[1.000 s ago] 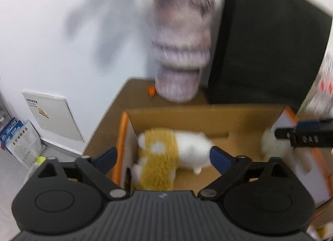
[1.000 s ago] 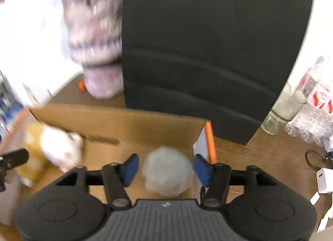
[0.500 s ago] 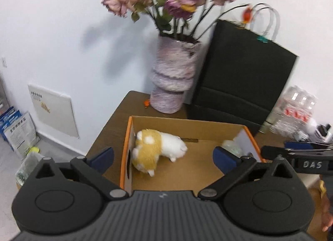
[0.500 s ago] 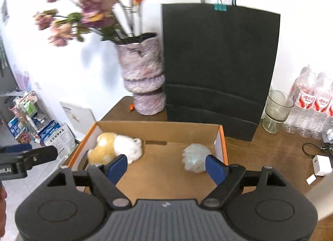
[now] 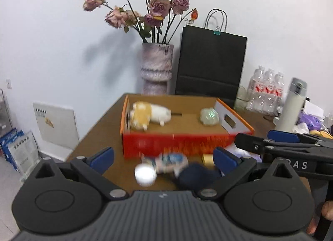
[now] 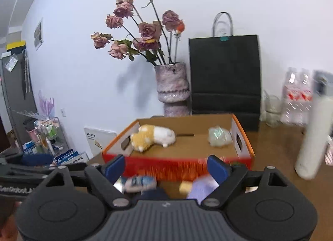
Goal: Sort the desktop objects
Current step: 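Withdraw both tools from the box back over the table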
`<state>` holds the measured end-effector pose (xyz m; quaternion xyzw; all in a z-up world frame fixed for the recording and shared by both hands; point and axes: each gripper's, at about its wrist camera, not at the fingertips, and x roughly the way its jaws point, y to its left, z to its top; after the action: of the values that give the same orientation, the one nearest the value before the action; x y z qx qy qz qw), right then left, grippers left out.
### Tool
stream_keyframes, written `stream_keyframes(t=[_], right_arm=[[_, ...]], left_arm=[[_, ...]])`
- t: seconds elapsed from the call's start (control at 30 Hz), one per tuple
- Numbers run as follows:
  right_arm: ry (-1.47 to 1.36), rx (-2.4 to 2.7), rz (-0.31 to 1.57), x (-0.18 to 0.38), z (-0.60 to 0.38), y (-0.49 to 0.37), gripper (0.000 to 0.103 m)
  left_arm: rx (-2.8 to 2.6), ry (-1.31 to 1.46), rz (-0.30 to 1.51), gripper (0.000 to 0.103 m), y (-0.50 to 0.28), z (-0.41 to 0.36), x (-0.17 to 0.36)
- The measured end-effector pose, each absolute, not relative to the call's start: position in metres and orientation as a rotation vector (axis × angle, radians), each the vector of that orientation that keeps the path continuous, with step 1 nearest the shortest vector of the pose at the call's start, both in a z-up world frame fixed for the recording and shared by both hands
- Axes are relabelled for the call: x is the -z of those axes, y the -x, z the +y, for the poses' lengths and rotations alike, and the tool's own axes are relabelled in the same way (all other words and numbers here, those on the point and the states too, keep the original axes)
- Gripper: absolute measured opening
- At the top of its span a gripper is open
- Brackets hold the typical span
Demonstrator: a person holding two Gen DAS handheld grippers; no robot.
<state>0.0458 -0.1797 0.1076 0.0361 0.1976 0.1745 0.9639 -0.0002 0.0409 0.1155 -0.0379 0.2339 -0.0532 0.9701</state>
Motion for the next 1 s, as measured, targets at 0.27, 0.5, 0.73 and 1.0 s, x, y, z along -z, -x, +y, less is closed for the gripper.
stream_keyframes(t=[0.27, 0.5, 0.73, 1.0], right_arm=[[-0.013, -0.338, 0.431, -0.06, -0.186, 0.03, 0.084], [0.14, -0.335, 0.417, -0.043, -0.196, 0.08, 0.088], [0.137, -0.315, 0.412, -0.039, -0.213, 0.104, 0.092], [-0.001, -0.253, 0.433, -0.043, -0.238, 0.078, 0.095]], left_arm=[[0.049, 0.122, 0.583, 0.103, 0.057, 0.039, -0.054], [0.093, 0.093, 0.583, 0.103, 0.091, 0.047, -0.045], [0.104, 0.102, 0.527, 0.103, 0.094, 0.049, -0.051], [0.09, 0.112, 0.59, 0.103, 0.071, 0.053, -0.038]])
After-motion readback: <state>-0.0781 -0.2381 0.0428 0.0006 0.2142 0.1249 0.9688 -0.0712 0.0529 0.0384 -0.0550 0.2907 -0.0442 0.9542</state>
